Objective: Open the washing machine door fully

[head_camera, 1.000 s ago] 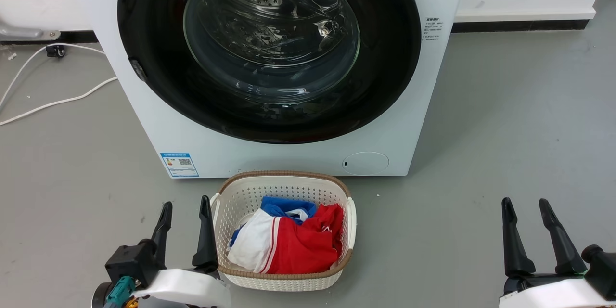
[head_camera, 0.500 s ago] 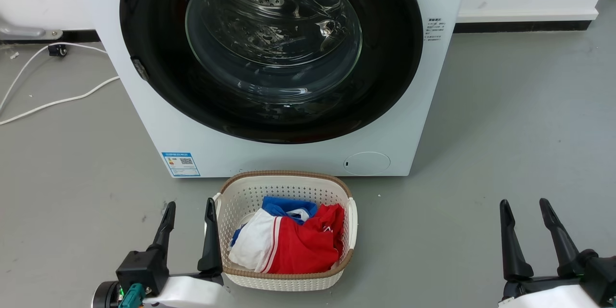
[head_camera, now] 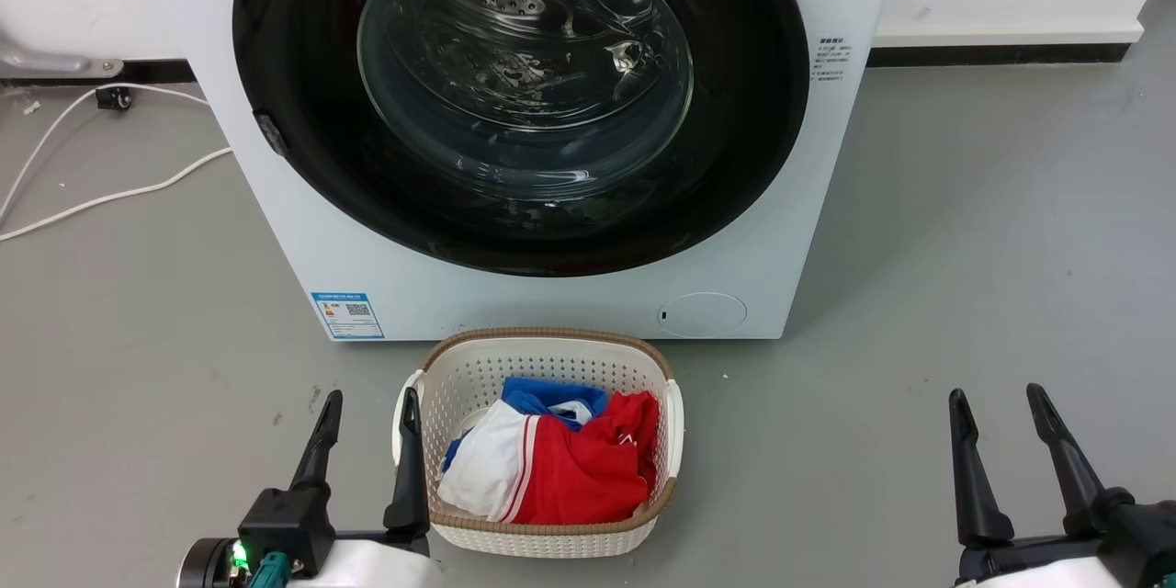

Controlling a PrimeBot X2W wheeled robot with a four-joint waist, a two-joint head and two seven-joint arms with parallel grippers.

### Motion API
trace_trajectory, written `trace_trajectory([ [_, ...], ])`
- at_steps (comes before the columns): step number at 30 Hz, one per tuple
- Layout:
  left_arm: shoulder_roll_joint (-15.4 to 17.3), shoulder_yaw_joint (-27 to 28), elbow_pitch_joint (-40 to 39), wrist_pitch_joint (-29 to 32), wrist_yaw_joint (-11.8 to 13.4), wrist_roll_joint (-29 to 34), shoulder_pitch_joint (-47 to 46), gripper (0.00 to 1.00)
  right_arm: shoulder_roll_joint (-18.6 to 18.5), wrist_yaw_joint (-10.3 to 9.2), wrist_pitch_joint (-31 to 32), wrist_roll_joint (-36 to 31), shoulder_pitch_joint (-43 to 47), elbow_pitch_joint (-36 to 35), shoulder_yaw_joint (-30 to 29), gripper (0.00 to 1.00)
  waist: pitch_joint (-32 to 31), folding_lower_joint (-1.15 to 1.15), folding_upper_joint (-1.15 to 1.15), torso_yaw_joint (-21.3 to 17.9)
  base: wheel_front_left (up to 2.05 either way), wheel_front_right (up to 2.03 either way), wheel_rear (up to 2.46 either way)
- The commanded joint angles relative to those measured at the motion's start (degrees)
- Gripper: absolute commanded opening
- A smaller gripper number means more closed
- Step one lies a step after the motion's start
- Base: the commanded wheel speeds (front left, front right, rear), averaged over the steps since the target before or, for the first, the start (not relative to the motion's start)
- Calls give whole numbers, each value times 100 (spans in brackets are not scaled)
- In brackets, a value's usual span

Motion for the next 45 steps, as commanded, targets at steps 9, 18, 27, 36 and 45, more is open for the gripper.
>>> trace_trajectory([
  [9, -12, -20, -7, -112, 22, 278, 82, 100, -1, 8, -107, -140, 112, -37, -7, 100, -13, 0, 0, 13, 0, 0, 0],
  [18, -13, -29, -10, -106, 61, 238, 89, 100, 0, 8, -107, 111, 109, 67, 5, 100, -14, 0, 0, 22, 0, 0, 0],
  [27, -12, -4, 9, -106, 73, 230, 98, 100, -1, 8, -106, 137, 119, 113, 13, 100, -23, 0, 0, 18, 0, 0, 0],
  [36, -13, 15, 39, -106, 77, 229, 92, 100, 1, 8, -106, 812, 61, 186, -127, 100, -28, 0, 0, 26, 0, 0, 0],
  [45, -12, 17, 60, -106, 62, 221, 98, 100, 0, 8, -106, 2585, -50, 321, -24, 100, -49, 0, 0, 31, 0, 0, 0],
])
